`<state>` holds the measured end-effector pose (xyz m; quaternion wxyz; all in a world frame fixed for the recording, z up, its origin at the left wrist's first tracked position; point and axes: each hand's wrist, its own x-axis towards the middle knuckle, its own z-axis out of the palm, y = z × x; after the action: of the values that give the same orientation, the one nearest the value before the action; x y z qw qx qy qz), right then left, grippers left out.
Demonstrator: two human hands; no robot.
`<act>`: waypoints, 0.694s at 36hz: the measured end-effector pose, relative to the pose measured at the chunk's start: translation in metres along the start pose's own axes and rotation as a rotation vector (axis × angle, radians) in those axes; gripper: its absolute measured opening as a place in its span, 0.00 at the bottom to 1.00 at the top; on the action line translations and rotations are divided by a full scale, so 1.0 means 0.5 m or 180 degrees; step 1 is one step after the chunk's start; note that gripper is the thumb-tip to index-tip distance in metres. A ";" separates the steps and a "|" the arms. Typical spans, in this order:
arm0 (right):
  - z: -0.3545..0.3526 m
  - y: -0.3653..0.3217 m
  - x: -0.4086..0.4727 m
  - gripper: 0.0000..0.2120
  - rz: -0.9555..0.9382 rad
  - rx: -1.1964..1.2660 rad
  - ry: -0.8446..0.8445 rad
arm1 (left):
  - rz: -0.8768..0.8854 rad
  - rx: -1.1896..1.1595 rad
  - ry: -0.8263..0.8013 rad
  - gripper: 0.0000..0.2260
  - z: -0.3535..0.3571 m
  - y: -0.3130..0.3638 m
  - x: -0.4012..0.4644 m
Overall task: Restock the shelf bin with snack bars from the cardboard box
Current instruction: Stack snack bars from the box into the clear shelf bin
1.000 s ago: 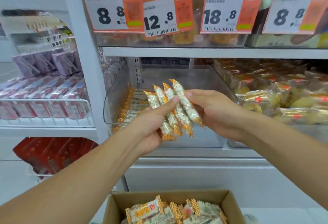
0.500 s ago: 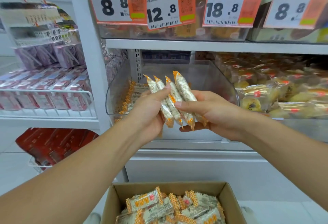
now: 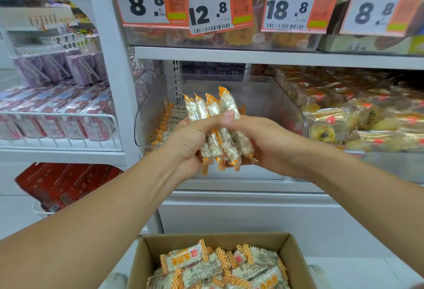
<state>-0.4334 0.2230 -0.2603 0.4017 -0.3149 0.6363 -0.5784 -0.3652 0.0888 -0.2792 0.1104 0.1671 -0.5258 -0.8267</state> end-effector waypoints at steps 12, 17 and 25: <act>-0.027 0.015 -0.001 0.24 0.0217 0.1584 -0.0755 | 0.0690 0.0538 -0.0142 0.30 0.005 0.007 -0.016; -0.026 0.021 0.006 0.26 0.0202 0.1690 -0.0963 | 0.1265 0.1335 -0.0046 0.22 0.003 0.007 -0.018; -0.021 0.009 0.011 0.24 -0.0072 0.1421 -0.0975 | 0.1737 0.1878 -0.0285 0.17 -0.014 0.004 -0.019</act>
<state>-0.4448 0.2239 -0.2653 0.5462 -0.3095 0.4213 -0.6545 -0.3536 0.0854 -0.2786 0.2500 0.0097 -0.7698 -0.5872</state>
